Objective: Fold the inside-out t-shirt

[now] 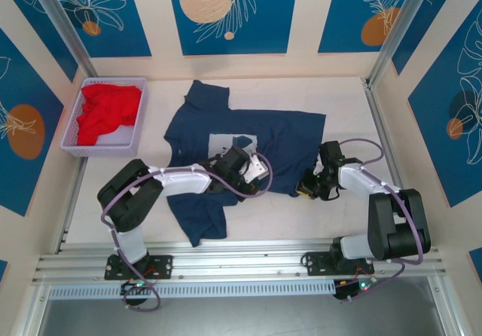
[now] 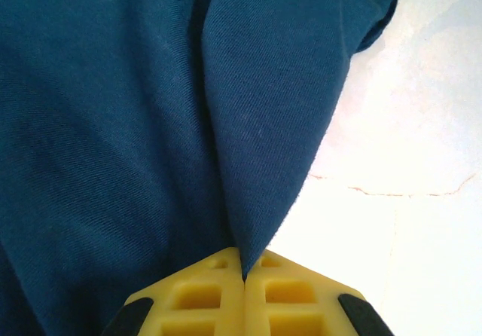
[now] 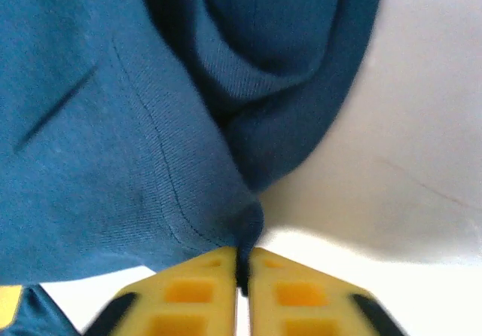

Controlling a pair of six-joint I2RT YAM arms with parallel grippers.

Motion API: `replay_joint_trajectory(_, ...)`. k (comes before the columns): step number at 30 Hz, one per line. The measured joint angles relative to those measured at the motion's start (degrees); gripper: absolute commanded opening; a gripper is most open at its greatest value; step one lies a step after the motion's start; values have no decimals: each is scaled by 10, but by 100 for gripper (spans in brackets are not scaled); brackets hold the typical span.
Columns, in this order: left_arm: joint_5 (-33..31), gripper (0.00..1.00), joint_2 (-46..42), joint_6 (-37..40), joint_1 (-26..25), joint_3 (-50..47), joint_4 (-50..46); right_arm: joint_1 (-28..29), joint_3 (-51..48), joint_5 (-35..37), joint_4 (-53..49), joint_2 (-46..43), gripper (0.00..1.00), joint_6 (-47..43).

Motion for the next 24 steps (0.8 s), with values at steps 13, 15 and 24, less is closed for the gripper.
replay_joint_trajectory(13, 69, 0, -41, -16, 0, 2, 15, 24, 219, 89, -158, -94, 3, -77)
replay_joint_trajectory(15, 82, 0, -41, -20, 0, 2, 15, 33, 227, 113, -176, -79, 4, -86)
replay_joint_trajectory(24, 92, 0, -37, -24, 1, 4, 13, 40, 222, 160, -187, 20, 6, -108)
